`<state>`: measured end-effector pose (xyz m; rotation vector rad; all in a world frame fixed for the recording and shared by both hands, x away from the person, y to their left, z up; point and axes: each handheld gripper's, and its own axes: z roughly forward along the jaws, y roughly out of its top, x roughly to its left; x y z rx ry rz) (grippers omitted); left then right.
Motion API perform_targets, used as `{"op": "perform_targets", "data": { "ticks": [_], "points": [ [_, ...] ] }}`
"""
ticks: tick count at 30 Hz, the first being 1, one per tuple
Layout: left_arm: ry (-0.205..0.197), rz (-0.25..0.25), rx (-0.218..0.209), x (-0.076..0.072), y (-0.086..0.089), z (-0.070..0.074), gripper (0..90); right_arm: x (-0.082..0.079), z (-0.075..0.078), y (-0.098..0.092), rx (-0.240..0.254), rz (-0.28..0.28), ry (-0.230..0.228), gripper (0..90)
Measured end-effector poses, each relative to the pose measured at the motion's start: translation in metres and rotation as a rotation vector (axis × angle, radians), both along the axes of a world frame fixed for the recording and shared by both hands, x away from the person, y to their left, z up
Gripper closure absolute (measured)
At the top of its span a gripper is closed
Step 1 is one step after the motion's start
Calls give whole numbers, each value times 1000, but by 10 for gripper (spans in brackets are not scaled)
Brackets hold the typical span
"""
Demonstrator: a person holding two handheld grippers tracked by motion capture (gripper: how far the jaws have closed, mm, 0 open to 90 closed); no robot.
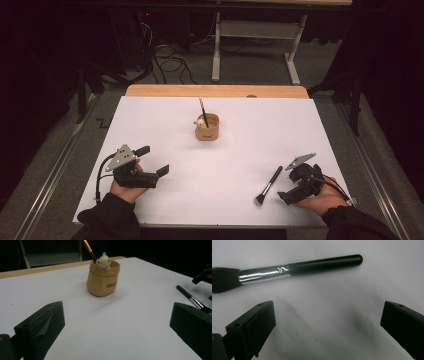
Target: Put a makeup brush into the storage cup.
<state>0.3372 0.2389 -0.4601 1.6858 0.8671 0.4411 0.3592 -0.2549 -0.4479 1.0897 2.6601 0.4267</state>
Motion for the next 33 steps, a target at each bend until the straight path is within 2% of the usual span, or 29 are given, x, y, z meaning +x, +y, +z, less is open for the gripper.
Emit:
{"op": "perform_targets", "data": {
  "ticks": [5,10,16,23,27,29,33],
  "points": [
    [0,-1,-1,0,0,0,6,4,3,6,-45,41,25,6],
    [0,1,-4,-1,0,0,7,9,6,13,-87,108,37,6],
    [2,3,-6,-1,2,0,7,18,9,23,-124,200,25,6],
    [3,9,-16,-1,4,1,7,29,10,33,-154,270,44,6],
    [6,11,-19,-1,5,0,7,34,7,36,-164,309,40,6],
    [7,12,-22,-1,5,0,7,36,7,38,-188,328,42,6],
    [8,15,-25,-1,6,1,7,39,8,42,-189,370,64,6]
  ]
}}
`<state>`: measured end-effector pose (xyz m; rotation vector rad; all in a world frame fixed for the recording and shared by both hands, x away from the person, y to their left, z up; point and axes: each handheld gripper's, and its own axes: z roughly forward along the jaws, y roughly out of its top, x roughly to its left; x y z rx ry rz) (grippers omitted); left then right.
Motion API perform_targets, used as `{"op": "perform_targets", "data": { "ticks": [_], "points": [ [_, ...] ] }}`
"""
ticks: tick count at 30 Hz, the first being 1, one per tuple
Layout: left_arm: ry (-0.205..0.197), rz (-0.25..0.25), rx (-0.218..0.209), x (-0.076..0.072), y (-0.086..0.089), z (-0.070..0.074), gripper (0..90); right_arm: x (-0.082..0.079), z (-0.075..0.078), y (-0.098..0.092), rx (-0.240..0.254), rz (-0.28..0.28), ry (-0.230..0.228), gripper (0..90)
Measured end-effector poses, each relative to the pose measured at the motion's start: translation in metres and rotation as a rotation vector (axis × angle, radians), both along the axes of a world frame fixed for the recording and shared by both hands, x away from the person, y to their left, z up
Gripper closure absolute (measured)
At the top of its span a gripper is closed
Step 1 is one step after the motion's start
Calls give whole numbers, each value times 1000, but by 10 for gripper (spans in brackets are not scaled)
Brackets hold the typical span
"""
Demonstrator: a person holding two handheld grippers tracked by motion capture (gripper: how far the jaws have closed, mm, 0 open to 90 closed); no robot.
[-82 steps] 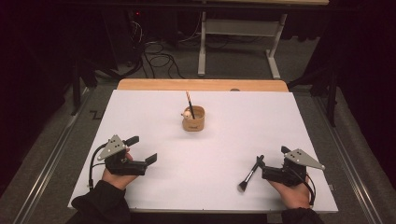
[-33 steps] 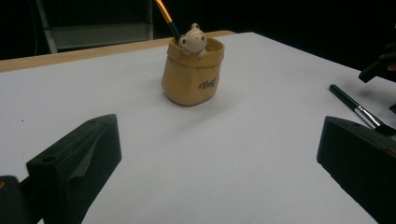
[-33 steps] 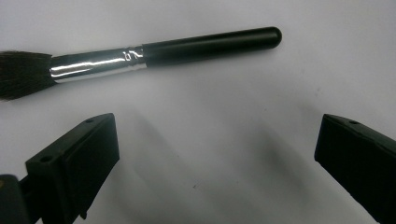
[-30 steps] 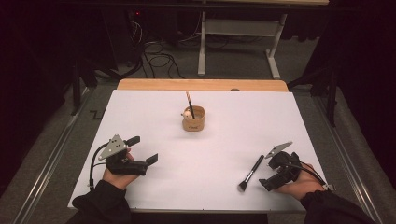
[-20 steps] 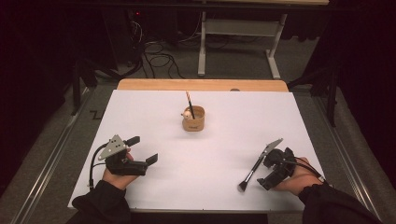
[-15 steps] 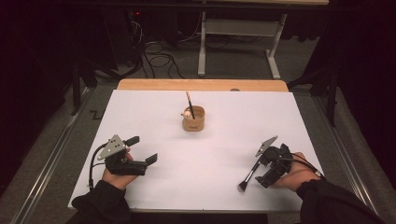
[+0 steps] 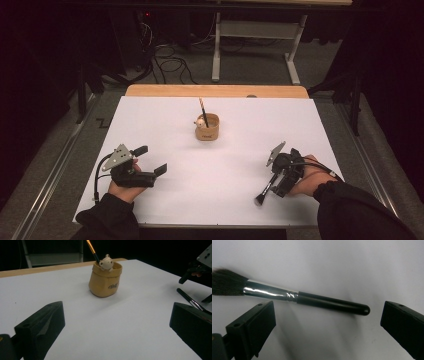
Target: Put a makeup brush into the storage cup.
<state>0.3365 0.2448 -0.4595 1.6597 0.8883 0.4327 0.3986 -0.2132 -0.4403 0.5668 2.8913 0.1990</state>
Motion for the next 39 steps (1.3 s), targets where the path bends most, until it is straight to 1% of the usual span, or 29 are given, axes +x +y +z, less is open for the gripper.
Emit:
{"op": "perform_targets", "data": {
  "ticks": [2,7,8,12,13,17,19,20,23,24,26,30,36,38,39],
  "points": [
    [1,1,-1,0,0,0,8,2,0,1,-8,27,4,6],
    [5,5,-9,0,2,0,8,3,-1,4,-24,64,25,8],
    [5,5,-11,0,2,0,8,4,-1,5,-29,68,23,17],
    [8,9,-12,0,3,0,8,5,-4,6,-20,82,50,31],
    [8,9,-12,0,3,0,8,5,-4,7,-28,90,48,33],
    [9,11,-13,0,3,0,8,7,-6,7,-23,101,61,50],
    [9,11,-14,0,3,0,8,8,-7,8,-30,98,62,60],
    [10,12,-15,0,3,0,8,8,-8,7,-30,110,63,60],
    [11,13,-16,0,4,0,9,9,-9,8,-19,115,61,64],
    [11,14,-17,0,4,0,9,9,-9,9,-29,120,54,70],
    [12,16,-21,0,4,0,9,9,-10,10,-27,128,59,76],
    [10,16,-22,0,5,0,9,11,-12,11,-33,120,61,86],
    [12,16,-22,0,5,0,9,13,-12,9,-25,98,79,126],
    [11,16,-23,0,5,0,9,13,-11,8,-30,82,90,146],
    [11,16,-22,0,5,0,9,14,-11,8,-24,84,93,155]
  ]
}}
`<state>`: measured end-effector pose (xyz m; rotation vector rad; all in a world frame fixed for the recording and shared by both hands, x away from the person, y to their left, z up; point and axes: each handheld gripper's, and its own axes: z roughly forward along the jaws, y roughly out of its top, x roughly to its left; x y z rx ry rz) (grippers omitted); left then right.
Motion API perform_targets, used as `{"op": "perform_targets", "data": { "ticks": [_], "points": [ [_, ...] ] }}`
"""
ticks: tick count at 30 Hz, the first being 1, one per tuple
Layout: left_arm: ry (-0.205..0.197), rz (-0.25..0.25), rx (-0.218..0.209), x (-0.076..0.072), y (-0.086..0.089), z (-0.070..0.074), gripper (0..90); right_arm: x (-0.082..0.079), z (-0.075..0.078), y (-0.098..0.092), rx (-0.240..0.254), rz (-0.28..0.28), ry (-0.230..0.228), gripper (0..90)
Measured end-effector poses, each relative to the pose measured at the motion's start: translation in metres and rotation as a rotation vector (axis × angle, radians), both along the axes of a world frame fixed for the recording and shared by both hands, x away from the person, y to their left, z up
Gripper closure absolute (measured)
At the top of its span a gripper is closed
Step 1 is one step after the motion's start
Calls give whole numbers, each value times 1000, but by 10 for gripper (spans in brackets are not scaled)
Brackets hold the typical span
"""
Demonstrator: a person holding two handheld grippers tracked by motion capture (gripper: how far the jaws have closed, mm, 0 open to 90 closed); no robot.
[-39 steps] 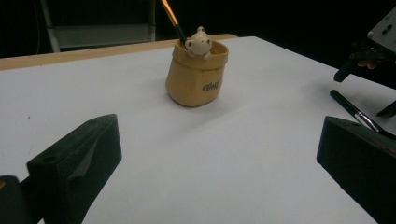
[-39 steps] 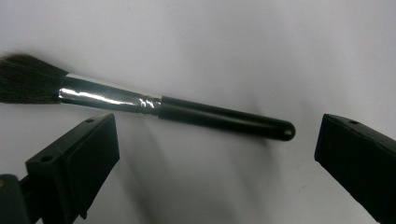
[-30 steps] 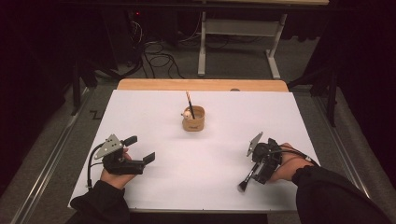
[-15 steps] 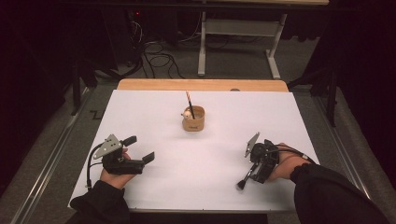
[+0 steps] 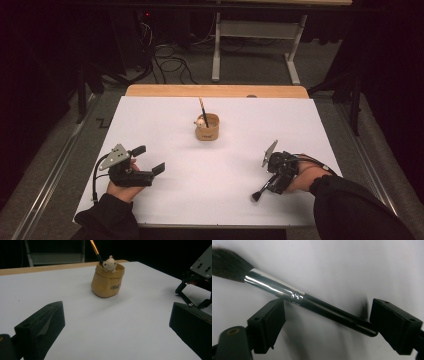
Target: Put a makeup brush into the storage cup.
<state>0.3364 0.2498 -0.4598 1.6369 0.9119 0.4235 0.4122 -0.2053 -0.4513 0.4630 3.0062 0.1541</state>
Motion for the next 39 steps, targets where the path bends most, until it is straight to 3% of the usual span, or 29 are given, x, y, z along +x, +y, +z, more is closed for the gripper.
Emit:
{"op": "perform_targets", "data": {
  "ticks": [10,39],
  "points": [
    [-1,0,0,0,0,0,9,1,3,-4,24,-32,31,306],
    [-2,-2,-1,-1,0,0,11,-1,7,-8,41,-67,22,601]
  ]
}}
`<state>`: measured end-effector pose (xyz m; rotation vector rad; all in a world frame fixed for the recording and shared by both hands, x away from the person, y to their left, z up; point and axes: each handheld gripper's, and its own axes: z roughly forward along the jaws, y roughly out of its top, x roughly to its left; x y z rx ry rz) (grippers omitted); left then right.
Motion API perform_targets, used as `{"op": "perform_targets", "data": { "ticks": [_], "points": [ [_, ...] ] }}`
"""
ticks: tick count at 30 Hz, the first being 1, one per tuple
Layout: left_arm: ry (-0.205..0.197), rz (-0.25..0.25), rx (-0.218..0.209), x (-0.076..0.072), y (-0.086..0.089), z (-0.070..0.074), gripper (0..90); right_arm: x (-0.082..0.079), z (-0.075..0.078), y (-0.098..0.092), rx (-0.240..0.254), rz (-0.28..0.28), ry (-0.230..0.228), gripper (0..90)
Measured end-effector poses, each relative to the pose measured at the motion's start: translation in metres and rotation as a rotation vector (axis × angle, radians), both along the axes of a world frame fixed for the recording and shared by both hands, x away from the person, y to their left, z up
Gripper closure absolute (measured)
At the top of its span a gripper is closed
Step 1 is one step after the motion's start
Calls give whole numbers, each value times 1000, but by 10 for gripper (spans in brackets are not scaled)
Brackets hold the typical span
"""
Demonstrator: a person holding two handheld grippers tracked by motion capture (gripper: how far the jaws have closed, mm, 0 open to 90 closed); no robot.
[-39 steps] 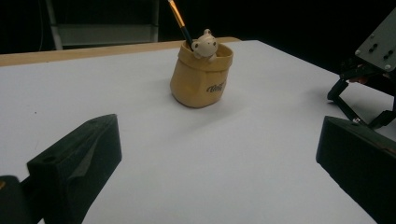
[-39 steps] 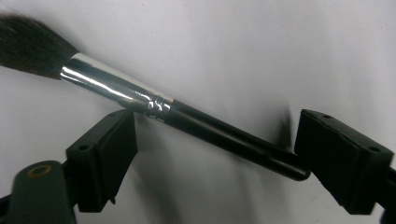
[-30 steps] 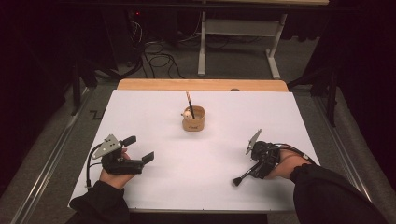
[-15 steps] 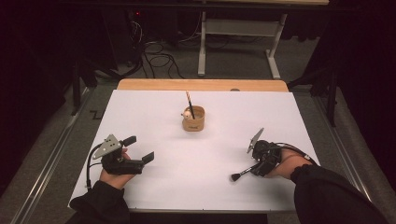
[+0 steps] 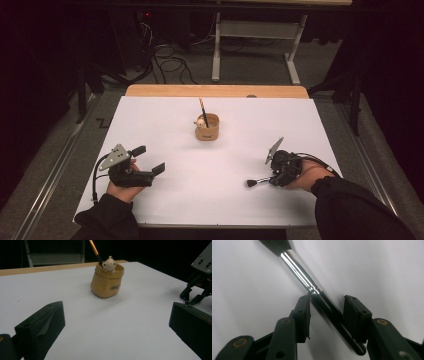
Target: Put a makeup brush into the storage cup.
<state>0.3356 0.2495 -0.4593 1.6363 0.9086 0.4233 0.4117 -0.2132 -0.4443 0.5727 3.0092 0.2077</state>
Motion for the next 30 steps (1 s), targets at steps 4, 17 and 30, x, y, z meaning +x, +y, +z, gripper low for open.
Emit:
{"op": "perform_targets", "data": {
  "ticks": [4,17,30],
  "points": [
    [0,0,0,0,0,0,11,0,0,0,0,3,1,642],
    [0,-1,1,0,0,0,11,-1,0,1,2,21,-1,740],
    [-2,-1,1,0,0,0,12,-2,-1,2,-8,31,2,775]
  ]
}}
